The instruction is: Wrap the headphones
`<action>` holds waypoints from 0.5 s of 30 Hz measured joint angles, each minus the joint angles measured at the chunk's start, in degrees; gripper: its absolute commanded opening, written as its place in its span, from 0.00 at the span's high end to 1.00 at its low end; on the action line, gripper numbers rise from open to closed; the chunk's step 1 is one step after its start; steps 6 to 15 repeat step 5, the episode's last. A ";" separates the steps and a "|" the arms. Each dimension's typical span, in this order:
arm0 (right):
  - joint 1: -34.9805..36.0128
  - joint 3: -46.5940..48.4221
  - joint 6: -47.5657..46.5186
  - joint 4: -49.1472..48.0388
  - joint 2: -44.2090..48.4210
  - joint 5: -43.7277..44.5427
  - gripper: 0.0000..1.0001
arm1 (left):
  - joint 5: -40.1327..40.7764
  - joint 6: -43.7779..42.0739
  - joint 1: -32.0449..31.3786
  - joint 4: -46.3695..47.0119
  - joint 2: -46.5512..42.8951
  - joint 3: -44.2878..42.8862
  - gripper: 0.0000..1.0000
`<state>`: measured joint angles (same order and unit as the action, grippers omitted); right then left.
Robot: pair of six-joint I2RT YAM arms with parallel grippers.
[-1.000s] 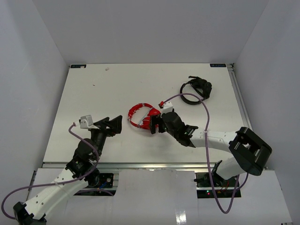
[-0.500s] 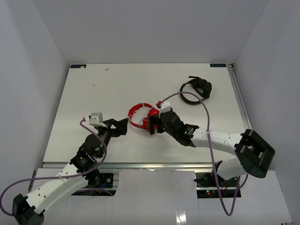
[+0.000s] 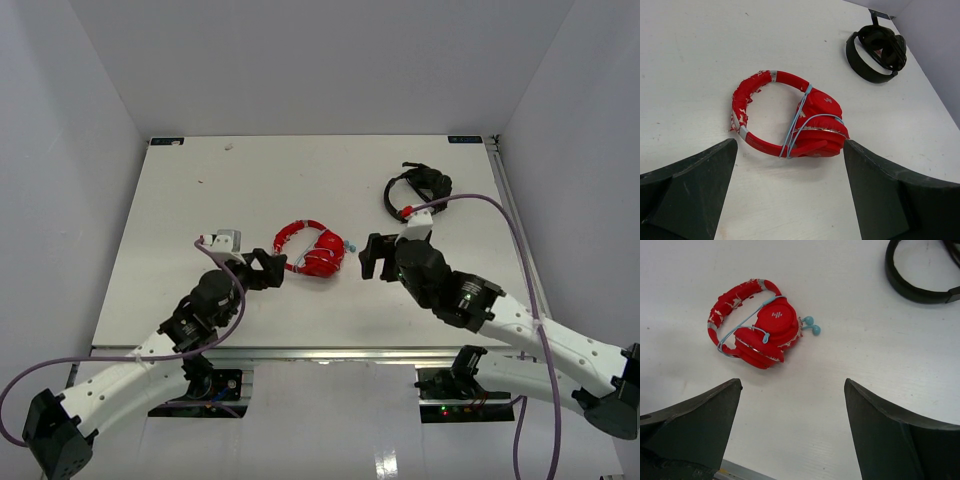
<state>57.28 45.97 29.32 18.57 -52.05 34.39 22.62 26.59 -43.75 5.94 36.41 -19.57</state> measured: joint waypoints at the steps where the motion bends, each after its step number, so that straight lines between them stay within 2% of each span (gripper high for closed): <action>1: 0.00 -0.48 -0.26 0.63 1.89 0.72 0.10 | -0.09 -0.03 -0.03 -0.10 -0.28 0.00 0.02; 5: -0.02 -1.05 -1.25 1.99 5.73 2.53 0.10 | -0.34 -0.23 -0.28 -0.05 -1.49 0.00 0.02; 15: -0.02 -1.05 -1.25 1.99 5.73 2.53 0.10 | -0.34 -0.23 -0.28 -0.05 -1.49 0.00 0.02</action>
